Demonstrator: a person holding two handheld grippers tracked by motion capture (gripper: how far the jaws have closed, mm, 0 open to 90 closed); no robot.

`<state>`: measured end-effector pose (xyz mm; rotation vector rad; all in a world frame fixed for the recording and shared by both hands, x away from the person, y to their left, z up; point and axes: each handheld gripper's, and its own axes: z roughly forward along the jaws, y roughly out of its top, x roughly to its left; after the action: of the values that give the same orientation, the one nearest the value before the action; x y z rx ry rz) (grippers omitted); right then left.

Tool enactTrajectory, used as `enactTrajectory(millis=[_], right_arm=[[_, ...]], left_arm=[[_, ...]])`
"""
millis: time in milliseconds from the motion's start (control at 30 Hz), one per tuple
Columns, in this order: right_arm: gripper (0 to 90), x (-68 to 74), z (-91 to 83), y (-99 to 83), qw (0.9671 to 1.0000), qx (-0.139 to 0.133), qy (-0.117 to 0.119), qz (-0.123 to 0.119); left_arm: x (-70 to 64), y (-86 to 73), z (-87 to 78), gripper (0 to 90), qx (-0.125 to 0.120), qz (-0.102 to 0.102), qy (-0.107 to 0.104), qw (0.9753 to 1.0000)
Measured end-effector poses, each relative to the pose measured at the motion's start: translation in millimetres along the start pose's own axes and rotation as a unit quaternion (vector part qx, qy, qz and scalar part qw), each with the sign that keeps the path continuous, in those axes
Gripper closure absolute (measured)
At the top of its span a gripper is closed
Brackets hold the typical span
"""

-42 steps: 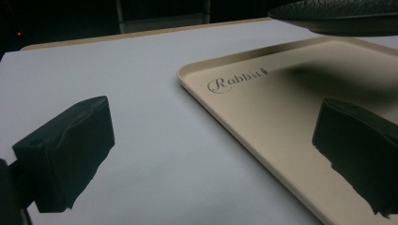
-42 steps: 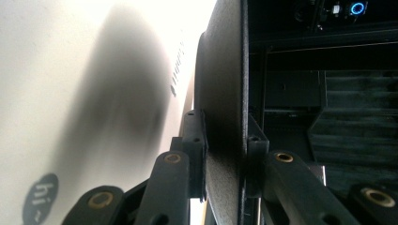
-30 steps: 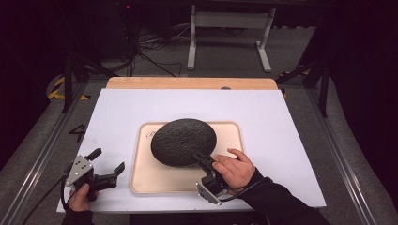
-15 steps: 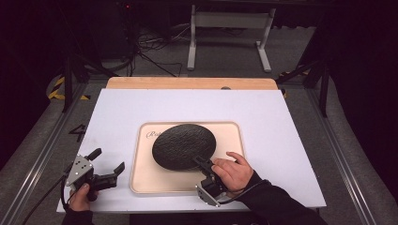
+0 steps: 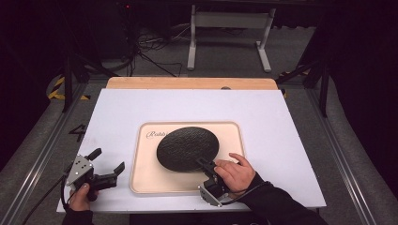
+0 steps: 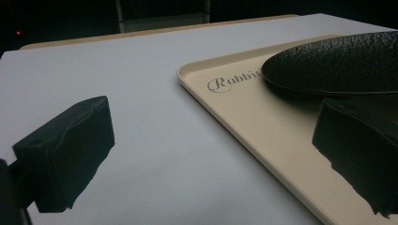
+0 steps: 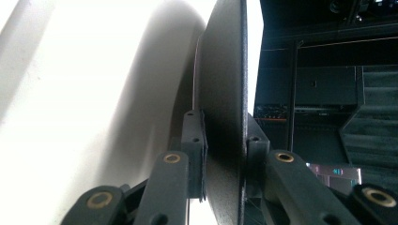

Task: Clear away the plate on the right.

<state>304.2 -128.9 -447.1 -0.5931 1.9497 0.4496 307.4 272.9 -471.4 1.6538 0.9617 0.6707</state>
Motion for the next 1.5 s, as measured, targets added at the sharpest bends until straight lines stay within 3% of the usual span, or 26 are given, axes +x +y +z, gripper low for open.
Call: enactTrajectory(millis=[667, 800, 1033, 1133, 1267, 1500], right_arm=[[80.3, 4.5, 0.0, -3.5, 0.9999, 0.002, 0.016, 0.0], [78.1, 13.7, 0.8, -5.3, 0.9993, 0.002, 0.037, 0.0], [76.5, 16.2, 0.1, -7.7, 0.9992, 0.006, 0.04, 0.002], [73.8, 18.7, 1.1, -8.5, 0.9986, 0.004, 0.052, 0.005], [74.9, 26.2, 3.6, -6.8, 0.9979, 0.002, 0.064, -0.008], [71.0, 21.3, 0.2, -7.7, 0.997, -0.009, 0.076, 0.007]], left_arm=[[-0.5, 0.1, 0.0, 0.2, 0.002, 0.002, 0.002, 1.0], [-0.6, 0.2, 0.5, 0.2, 0.002, 0.001, 0.004, 1.0], [-0.7, 0.2, 0.7, 0.2, 0.003, 0.002, 0.004, 1.0], [-0.5, 0.2, 0.5, 0.2, 0.002, 0.002, 0.003, 1.0], [-0.5, 0.2, 0.5, 0.2, 0.002, 0.002, 0.002, 1.0], [0.3, 0.3, 0.7, 0.2, 0.004, 0.001, -0.001, 1.0]])
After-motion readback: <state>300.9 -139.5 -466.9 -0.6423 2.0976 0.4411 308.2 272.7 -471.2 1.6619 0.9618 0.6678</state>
